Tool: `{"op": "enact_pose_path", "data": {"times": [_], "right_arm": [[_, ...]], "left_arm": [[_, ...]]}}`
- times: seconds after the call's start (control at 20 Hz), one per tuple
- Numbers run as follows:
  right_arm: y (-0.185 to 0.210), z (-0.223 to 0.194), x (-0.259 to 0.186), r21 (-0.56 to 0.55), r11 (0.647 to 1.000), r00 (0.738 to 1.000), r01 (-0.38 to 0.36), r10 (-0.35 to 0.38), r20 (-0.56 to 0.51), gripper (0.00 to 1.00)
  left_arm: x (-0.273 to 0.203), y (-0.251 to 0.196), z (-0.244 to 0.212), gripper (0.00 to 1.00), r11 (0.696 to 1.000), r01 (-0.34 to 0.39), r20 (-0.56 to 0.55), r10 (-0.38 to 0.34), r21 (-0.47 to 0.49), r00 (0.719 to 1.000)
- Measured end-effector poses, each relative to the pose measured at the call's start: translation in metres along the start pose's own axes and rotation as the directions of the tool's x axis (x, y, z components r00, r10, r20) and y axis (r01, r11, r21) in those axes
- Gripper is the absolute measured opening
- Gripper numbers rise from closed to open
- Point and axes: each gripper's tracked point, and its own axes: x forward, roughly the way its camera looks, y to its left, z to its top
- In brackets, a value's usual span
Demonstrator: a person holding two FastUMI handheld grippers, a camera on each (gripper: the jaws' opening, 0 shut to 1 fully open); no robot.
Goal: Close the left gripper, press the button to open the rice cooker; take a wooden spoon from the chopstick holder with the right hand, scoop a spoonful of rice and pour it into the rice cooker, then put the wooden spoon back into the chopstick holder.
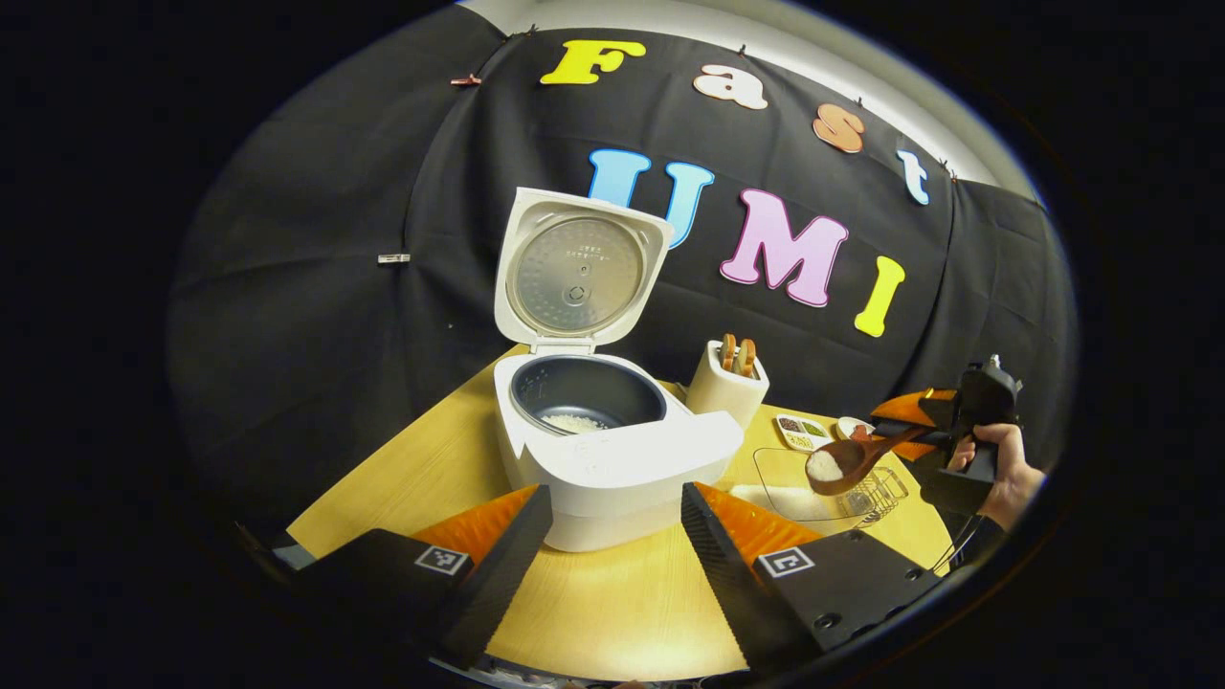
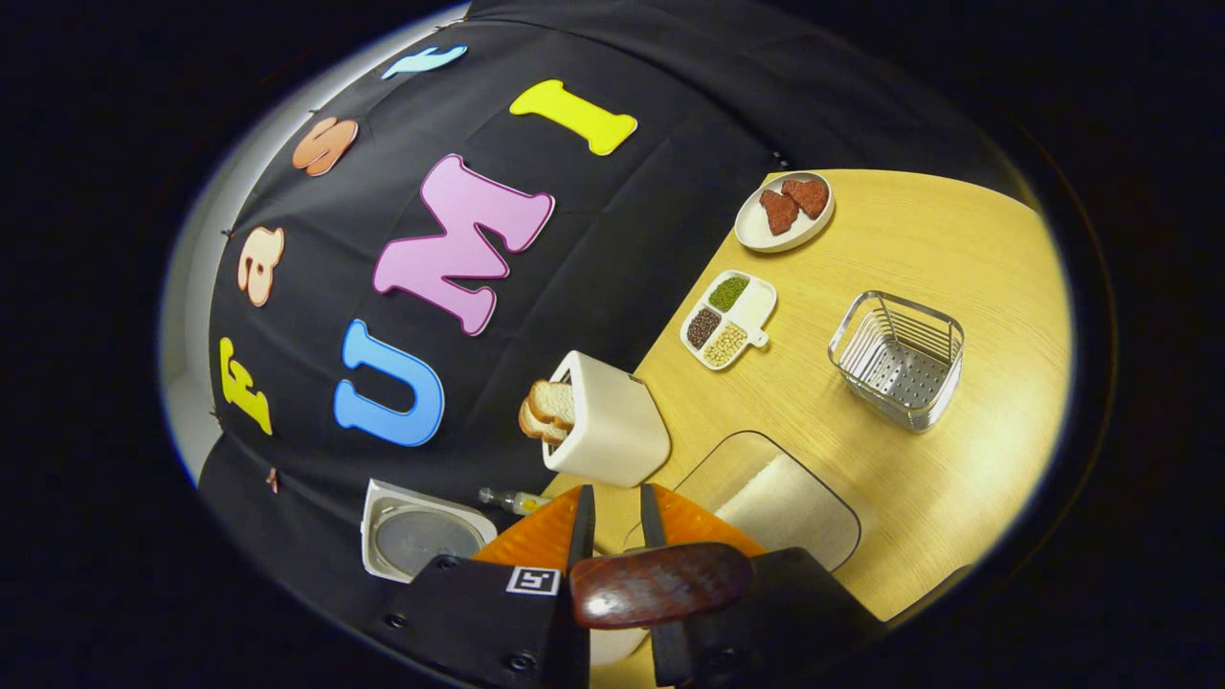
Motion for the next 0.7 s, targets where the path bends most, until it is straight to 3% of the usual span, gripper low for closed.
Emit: {"op": "enact_pose_path", "data": {"times": [0.25,0.7], "right_arm": [[0.031,0.006,0.000,0.062,0.996,0.998,-0.057,0.057,0.002,0.25],[0.113,-0.036,0.025,0.134,0.979,0.983,-0.155,0.166,-0.072,0.24]], "left_arm": [[-0.010,0.010,0.000,0.94,0.999,-0.022,0.013,0.022,-0.023,1.000],[-0.025,0.040,0.002,0.94,0.995,-0.086,0.034,0.088,-0.053,0.996]]}}
